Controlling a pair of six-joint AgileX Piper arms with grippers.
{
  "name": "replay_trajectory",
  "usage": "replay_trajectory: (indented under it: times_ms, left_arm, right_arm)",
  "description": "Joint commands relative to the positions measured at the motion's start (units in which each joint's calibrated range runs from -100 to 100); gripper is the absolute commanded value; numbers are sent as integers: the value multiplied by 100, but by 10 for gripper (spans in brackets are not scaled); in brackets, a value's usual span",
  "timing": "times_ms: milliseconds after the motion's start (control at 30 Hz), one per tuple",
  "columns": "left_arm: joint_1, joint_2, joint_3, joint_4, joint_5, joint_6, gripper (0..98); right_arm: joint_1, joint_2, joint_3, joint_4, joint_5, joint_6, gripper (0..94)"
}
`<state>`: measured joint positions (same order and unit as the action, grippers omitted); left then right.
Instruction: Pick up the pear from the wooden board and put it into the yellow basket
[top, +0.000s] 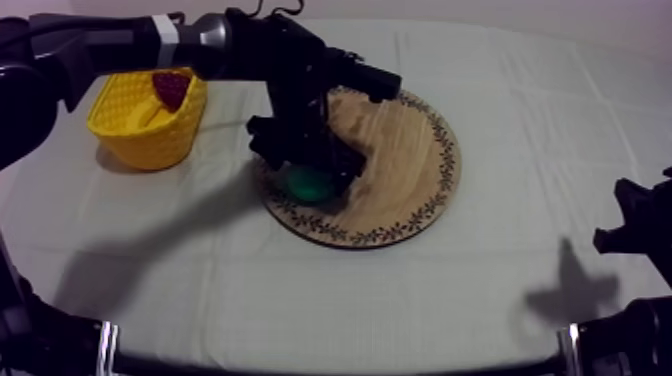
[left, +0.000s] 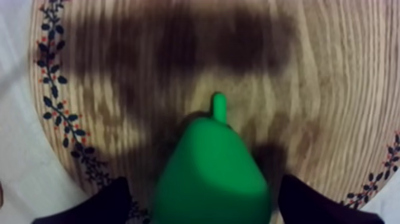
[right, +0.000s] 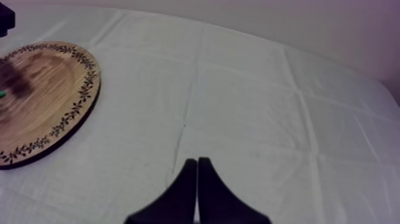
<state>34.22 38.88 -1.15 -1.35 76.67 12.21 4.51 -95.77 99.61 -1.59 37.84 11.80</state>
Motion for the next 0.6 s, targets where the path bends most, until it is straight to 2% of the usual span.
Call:
replay_trajectory:
  times_ms: [0, 200, 400, 567]
  left_arm:
    - [23, 6, -8, -18, -50, 47, 849]
    - [92, -11, 89, -62, -305, 62, 700]
    - [81, 7, 194, -155, -507, -38, 608]
    - [49, 104, 67, -172, -496, -62, 570]
  right_arm:
    - [1, 1, 5, 0, -1, 0, 5]
    - [1, 1, 5, 0, -1, 0, 5]
    - [1, 1, 5, 0, -1, -1, 5]
    - [1, 1, 5, 0, -1, -3, 5]
